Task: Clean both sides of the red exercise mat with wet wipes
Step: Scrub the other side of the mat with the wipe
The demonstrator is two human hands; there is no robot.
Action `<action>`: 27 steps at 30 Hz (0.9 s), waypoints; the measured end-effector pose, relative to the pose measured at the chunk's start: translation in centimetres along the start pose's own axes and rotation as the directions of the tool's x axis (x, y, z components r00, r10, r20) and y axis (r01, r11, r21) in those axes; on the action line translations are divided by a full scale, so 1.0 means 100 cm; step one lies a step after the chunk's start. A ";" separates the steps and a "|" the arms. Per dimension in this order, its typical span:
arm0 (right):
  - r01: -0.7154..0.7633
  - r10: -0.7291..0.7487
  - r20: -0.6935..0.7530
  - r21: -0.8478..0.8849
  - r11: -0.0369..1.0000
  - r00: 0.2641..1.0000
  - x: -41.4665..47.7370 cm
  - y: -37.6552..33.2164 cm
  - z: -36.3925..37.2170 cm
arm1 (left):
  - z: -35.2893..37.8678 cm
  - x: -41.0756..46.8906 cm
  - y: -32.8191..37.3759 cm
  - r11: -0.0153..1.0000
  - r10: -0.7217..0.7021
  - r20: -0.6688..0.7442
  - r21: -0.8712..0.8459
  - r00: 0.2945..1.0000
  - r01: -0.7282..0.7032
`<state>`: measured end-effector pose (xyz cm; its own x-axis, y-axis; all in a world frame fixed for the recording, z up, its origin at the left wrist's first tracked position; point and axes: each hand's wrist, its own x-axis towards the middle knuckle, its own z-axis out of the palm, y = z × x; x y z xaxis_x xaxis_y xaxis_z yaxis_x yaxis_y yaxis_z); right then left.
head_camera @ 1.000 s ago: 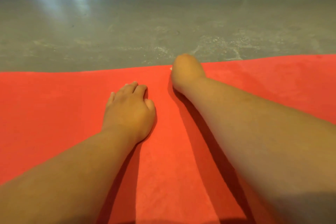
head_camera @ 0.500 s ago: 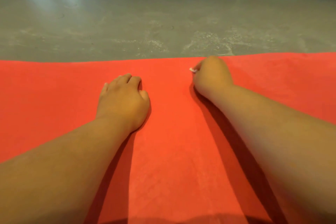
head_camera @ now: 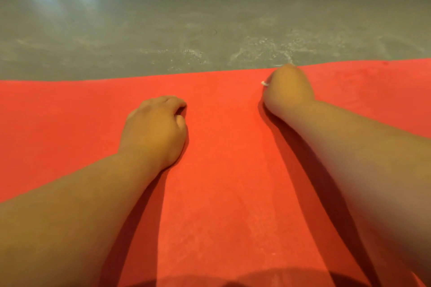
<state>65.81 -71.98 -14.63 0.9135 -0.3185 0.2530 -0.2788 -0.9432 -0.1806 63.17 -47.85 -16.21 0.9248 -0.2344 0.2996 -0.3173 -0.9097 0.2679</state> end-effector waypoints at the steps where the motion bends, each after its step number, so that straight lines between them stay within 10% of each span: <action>1: 0.031 -0.031 0.008 0.033 0.999 0.999 -0.007 -0.007 -0.001 | 0.000 0.000 0.000 1.000 0.000 0.000 -0.001 1.000 0.000; 6: 0.295 -0.310 0.070 0.161 0.942 0.948 -0.041 -0.018 -0.008 | -0.003 -0.001 0.000 0.999 0.036 -0.010 0.017 0.999 -0.036; 13: -0.100 0.100 0.020 0.017 0.995 0.995 0.005 0.033 -0.004 | -0.005 -0.001 0.002 0.999 0.019 0.013 0.034 1.000 -0.020; 23: 0.376 -0.399 0.063 0.224 0.899 0.915 -0.098 -0.018 -0.026 | -0.019 -0.016 0.009 0.999 0.008 0.125 0.040 0.992 -0.013; 27: 0.095 -0.096 0.186 0.019 0.995 0.978 -0.060 0.036 -0.042 | -0.044 -0.044 0.014 0.989 0.049 0.320 0.116 0.946 -0.091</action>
<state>58.12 -73.85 -12.78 0.9752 -0.2029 0.0884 -0.1855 -0.9671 -0.1739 57.71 -46.62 -13.13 0.9266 -0.3762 0.0039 -0.3734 -0.9183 0.1314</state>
